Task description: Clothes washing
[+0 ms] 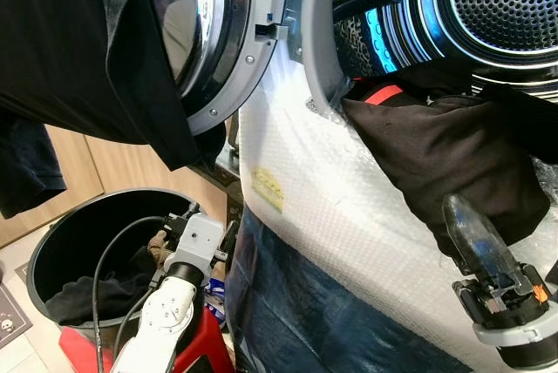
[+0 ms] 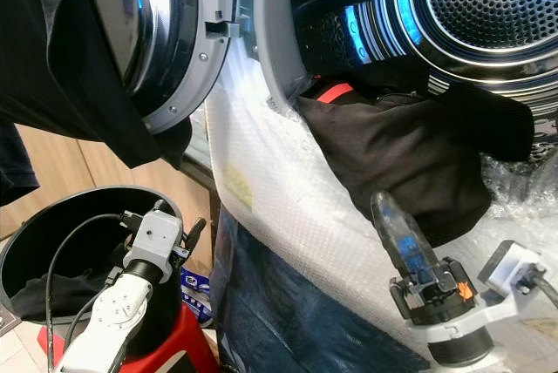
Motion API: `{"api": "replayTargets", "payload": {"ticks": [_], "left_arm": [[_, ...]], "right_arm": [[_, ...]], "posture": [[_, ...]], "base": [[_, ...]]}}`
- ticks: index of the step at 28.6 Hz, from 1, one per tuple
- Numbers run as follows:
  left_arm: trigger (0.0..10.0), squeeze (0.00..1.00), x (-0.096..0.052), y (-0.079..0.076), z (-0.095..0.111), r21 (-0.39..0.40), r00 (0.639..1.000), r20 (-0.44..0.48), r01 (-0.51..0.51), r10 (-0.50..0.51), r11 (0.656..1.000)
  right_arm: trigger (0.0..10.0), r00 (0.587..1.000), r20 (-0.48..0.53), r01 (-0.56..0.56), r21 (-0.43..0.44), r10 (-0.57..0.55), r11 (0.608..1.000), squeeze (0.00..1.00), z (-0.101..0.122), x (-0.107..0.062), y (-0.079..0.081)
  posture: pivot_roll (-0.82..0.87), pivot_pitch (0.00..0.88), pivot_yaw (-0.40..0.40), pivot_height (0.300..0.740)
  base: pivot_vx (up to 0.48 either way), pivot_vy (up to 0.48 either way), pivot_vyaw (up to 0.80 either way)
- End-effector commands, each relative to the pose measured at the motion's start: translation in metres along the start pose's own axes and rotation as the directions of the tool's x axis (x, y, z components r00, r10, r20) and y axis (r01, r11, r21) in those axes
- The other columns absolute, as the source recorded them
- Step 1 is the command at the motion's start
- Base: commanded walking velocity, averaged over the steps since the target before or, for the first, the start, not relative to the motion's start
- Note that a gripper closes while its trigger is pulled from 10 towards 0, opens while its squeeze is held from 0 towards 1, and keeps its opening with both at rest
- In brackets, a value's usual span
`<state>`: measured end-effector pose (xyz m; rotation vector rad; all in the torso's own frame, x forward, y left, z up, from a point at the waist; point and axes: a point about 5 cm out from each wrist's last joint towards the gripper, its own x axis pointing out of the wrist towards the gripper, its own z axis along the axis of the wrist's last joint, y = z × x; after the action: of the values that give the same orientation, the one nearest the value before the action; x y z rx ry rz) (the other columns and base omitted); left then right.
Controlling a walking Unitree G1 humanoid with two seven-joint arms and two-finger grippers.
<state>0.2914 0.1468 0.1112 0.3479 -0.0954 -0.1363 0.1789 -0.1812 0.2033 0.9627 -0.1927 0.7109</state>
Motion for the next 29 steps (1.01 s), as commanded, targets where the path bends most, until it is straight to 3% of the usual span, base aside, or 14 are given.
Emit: {"api": "replayTargets", "payload": {"ticks": [1, 6, 7, 11, 24, 25, 26, 29], "left_arm": [[10.0, 0.0, 0.002, -0.003, 0.001, 0.003, 1.0, 0.005, 0.018, -0.018, 1.0], [10.0, 0.0, 0.002, -0.003, 0.001, 0.001, 1.0, 0.001, 0.019, -0.019, 1.0], [10.0, 0.0, 0.001, -0.004, 0.0, 0.005, 1.0, -0.002, 0.026, -0.026, 1.0], [10.0, 0.0, 0.001, -0.004, -0.001, 0.007, 1.0, -0.007, 0.029, -0.029, 1.0], [10.0, 0.0, 0.003, -0.013, 0.001, 0.005, 0.996, 0.016, 0.083, -0.083, 0.997], [10.0, 0.0, 0.004, -0.013, 0.003, 0.005, 0.996, 0.021, 0.083, -0.083, 0.997], [10.0, 0.0, 0.006, -0.012, 0.005, 0.005, 0.996, 0.028, 0.081, -0.081, 0.997], [10.0, 0.0, 0.007, -0.012, 0.006, 0.007, 0.996, 0.038, 0.083, -0.083, 0.997]], "right_arm": [[10.0, 1.0, -0.005, 0.019, -0.008, -0.019, 1.0, 0.0, 0.0, -0.001, -0.003], [10.0, 1.0, 0.0, 0.019, -0.037, -0.019, 0.999, 0.0, 0.002, 0.0, -0.006], [0.0, 1.0, 0.005, 0.014, -0.034, -0.014, 0.999, 0.0, 0.003, 0.0, -0.007], [0.0, 0.999, 0.009, -0.03, -0.032, 0.031, 0.999, 0.0, 0.003, 0.002, -0.002], [0.0, 0.998, -0.028, 0.061, -0.044, -0.062, 0.997, 0.0, -0.01, -0.015, -0.015], [2.5, 0.997, -0.034, 0.068, -0.045, -0.069, 0.997, 0.0, -0.012, -0.015, -0.016], [10.0, 0.996, -0.036, 0.077, -0.048, -0.079, 0.996, 0.0, -0.013, -0.016, -0.018], [10.0, 0.997, -0.042, 0.069, -0.045, -0.071, 0.997, 0.0, -0.014, -0.018, -0.019]], "posture": [[-0.01, 0.021, -0.116, 0.74], [0.0, 0.025, -0.117, 0.74], [0.0, 0.025, -0.118, 0.74], [0.0, 0.022, -0.119, 0.74], [-0.02, 0.0, -0.085, 0.74], [-0.02, 0.0, -0.085, 0.74], [-0.02, 0.0, -0.085, 0.74], [-0.02, 0.0, -0.084, 0.74]], "base": [[0.0, 0.0, 0.0], [0.0, 0.0, 0.0], [0.0, 0.0, 0.0], [0.0, 0.0, 0.0], [0.0, 0.0, 0.0], [0.0, 0.0, 0.0], [0.0, 0.0, 0.0], [0.0, 0.0, 0.0]]}}
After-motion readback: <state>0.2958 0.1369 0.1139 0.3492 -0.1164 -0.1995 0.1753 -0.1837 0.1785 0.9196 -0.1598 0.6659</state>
